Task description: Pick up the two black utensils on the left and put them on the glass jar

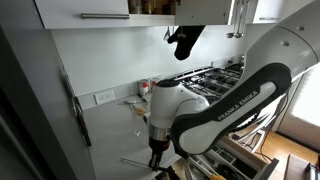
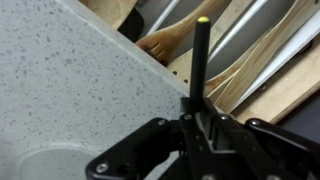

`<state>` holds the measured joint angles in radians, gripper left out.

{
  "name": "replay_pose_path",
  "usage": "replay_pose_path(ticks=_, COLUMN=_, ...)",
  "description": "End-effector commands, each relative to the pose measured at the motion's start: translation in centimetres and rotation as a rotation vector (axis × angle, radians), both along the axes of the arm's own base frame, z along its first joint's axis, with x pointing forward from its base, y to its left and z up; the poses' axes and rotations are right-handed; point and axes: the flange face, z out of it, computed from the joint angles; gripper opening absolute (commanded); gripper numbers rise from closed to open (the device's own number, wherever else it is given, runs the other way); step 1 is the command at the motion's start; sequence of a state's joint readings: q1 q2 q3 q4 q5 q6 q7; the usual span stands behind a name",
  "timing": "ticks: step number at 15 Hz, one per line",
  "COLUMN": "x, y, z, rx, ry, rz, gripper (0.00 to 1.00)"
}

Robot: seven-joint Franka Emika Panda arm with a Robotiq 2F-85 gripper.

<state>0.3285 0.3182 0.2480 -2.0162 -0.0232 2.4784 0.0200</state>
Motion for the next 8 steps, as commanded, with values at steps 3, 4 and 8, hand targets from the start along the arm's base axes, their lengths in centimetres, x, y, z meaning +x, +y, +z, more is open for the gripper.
replay_pose_path(ticks=3, x=-1.7, y=-0.1, z=3.2, rx=-0.029, ry=-0.010, rz=-0.007, gripper=0.04)
replay_pose_path(ticks=4, x=-2.5, y=-0.2, z=4.3, rx=-0.046, ry=-0.003, rz=-0.005, gripper=0.04)
replay_pose_path(ticks=8, x=-6.0, y=-0.3, z=9.1, rx=-0.097, ry=0.025, rz=0.022, gripper=0.04)
